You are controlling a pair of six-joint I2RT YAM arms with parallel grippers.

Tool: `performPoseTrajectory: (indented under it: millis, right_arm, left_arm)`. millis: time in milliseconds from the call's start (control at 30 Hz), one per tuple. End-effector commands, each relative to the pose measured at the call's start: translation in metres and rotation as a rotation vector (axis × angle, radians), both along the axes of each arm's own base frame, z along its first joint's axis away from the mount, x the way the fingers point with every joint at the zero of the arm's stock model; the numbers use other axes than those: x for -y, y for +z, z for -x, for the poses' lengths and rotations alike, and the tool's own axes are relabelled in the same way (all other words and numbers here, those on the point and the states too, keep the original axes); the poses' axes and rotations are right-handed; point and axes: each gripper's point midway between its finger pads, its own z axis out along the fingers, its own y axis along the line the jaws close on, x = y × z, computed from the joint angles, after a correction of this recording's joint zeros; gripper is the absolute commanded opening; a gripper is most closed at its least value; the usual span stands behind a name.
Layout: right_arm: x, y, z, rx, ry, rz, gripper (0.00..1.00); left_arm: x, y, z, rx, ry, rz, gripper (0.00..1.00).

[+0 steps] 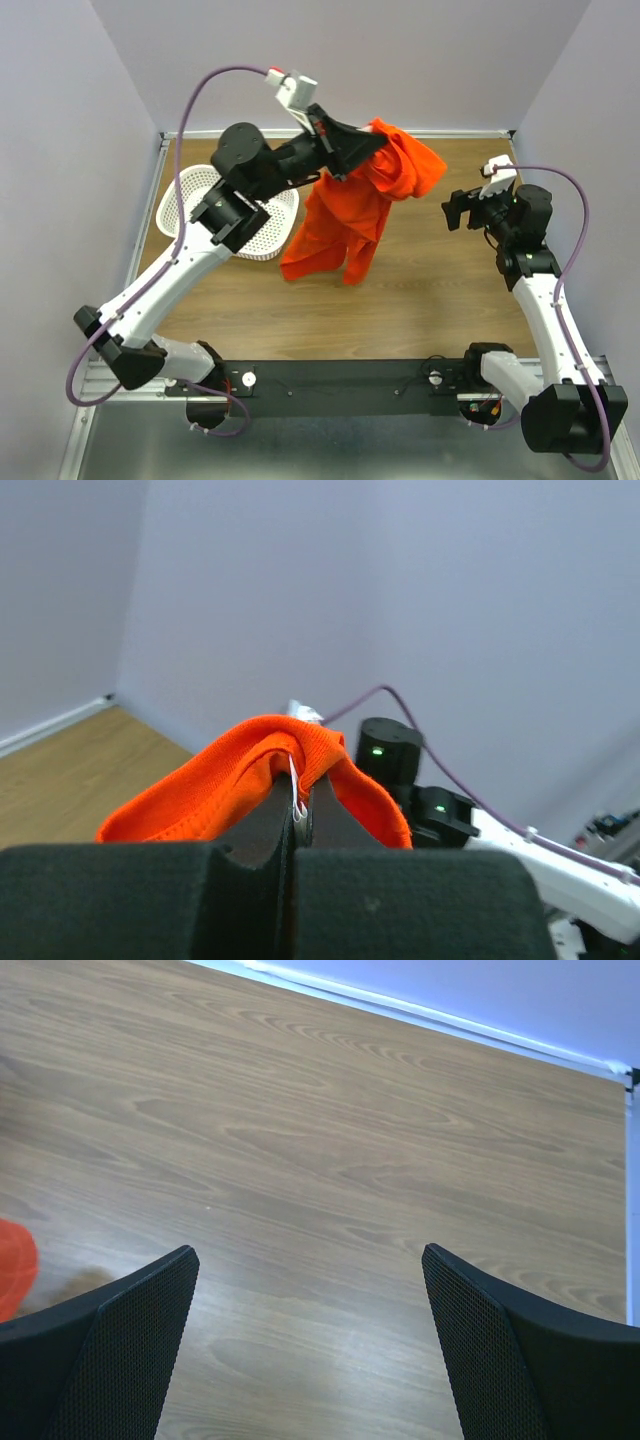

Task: Fold and stack the t-shirts
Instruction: Move the tshirt to the center of the board

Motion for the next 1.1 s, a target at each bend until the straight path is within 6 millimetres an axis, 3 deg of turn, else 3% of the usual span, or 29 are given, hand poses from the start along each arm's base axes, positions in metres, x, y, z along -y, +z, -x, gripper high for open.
performPoseTrajectory:
  millis: [0,100,167,267,467,600,633,700,733,767,800,833,867,900,933,967,1000,1033,1067]
  right_arm:
    - [0.017,0.009,-0.006,0.01,-0.087,0.02,1.0]
    - [0.02,0.008,-0.007,0.009,-0.103,0.02,1.0]
    - [0.022,0.007,-0.007,0.005,-0.113,0.019,1.0]
    - [0.023,0.008,-0.008,0.005,-0.119,0.019,1.0]
    - [0.024,0.006,-0.009,-0.002,-0.128,0.017,1.0]
    - [0.026,0.005,-0.01,-0.004,-0.14,0.02,1.0]
    - [0.027,0.004,-0.011,-0.006,-0.143,0.018,1.0]
    - [0.027,0.003,-0.011,-0.011,-0.143,0.02,1.0]
    - [0.027,0.001,-0.011,-0.014,-0.144,0.02,1.0]
    - [0.027,0.001,-0.011,-0.015,-0.143,0.018,1.0]
    - [0.027,0.001,-0.011,-0.015,-0.143,0.018,1.0]
    - [0.026,0.001,-0.011,-0.015,-0.136,0.016,1.0]
    - [0.025,0.0,-0.011,-0.018,-0.132,0.015,1.0]
    - [0.021,-0.001,-0.01,-0.02,-0.112,0.011,1.0]
    - [0.019,-0.003,-0.01,-0.025,-0.097,0.008,1.0]
    - [0.015,-0.004,-0.009,-0.027,-0.074,0.006,1.0]
    - [0.009,-0.005,-0.008,-0.027,-0.036,0.005,1.0]
    - [-0.009,-0.013,0.0,-0.044,0.084,0.002,1.0]
    - [-0.02,-0.017,0.006,-0.056,0.159,-0.003,1.0]
  left_arm:
    - [0.019,0.064,0.057,0.172,-0.154,0.087,0.0]
    - [0.023,0.077,0.061,0.178,-0.15,0.104,0.0]
    - [0.021,0.077,0.052,0.172,-0.102,0.101,0.0]
    - [0.019,0.06,0.038,0.139,-0.031,0.06,0.0]
    - [0.02,0.032,0.034,0.103,-0.021,0.016,0.0]
    - [0.023,-0.014,0.013,0.028,0.051,-0.049,0.0]
    - [0.028,-0.042,0.003,-0.01,0.072,-0.089,0.0]
    - [0.027,-0.076,-0.021,-0.076,0.145,-0.134,0.0]
    - [0.025,-0.117,-0.044,-0.154,0.191,-0.187,0.0]
    - [0.02,-0.138,-0.058,-0.193,0.235,-0.21,0.0]
    - [0.018,-0.173,-0.07,-0.25,0.254,-0.255,0.0]
    - [0.012,-0.203,-0.095,-0.299,0.289,-0.289,0.0]
    - [0.012,-0.224,-0.103,-0.323,0.285,-0.325,0.05]
    - [0.01,-0.244,-0.112,-0.344,0.293,-0.362,0.23]
    - [0.004,-0.275,-0.128,-0.368,0.346,-0.44,0.5]
    - [0.001,-0.282,-0.134,-0.357,0.375,-0.477,0.61]
    - [-0.003,-0.278,-0.138,-0.327,0.41,-0.494,0.71]
    - [-0.006,-0.265,-0.137,-0.266,0.433,-0.513,0.83]
    - [-0.016,-0.249,-0.139,-0.232,0.49,-0.508,0.86]
